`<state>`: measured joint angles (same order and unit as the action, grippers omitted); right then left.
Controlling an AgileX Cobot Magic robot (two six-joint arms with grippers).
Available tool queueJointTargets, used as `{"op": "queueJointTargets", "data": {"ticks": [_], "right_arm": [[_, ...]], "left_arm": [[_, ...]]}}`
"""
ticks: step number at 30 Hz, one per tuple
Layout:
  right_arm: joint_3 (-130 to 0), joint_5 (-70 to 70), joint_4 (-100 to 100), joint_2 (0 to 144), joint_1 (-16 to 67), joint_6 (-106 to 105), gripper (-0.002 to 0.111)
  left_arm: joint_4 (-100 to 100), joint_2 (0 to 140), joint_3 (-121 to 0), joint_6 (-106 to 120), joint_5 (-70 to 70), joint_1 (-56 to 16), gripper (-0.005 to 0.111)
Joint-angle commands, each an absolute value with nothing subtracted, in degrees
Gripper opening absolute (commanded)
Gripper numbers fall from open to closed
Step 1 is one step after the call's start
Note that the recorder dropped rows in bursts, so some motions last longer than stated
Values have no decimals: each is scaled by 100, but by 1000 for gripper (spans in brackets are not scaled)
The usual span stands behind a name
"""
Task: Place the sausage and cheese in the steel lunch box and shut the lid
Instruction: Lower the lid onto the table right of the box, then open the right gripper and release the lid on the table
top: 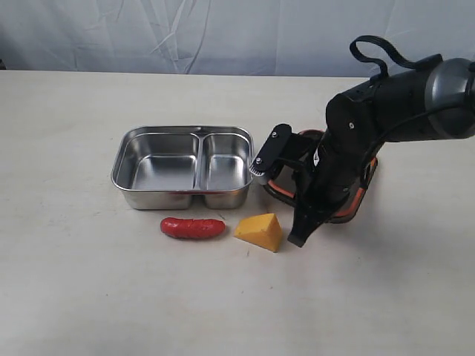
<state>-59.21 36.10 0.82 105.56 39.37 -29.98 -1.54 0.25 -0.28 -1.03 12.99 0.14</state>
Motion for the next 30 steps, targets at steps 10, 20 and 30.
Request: {"op": "queueJointTargets", "data": {"ticks": [10, 20, 30], "right_arm": [[-5913, 3914, -229, 10424, 3947, -2695, 36], [-5913, 3850, 97, 10434, 3947, -2695, 62], [-5913, 4182, 50, 10676, 3947, -3256, 62]], "left_arm": [[-110, 0, 0, -98, 1243, 40, 0], [-110, 0, 0, -98, 1243, 40, 0], [-110, 0, 0, -98, 1243, 40, 0]]}}
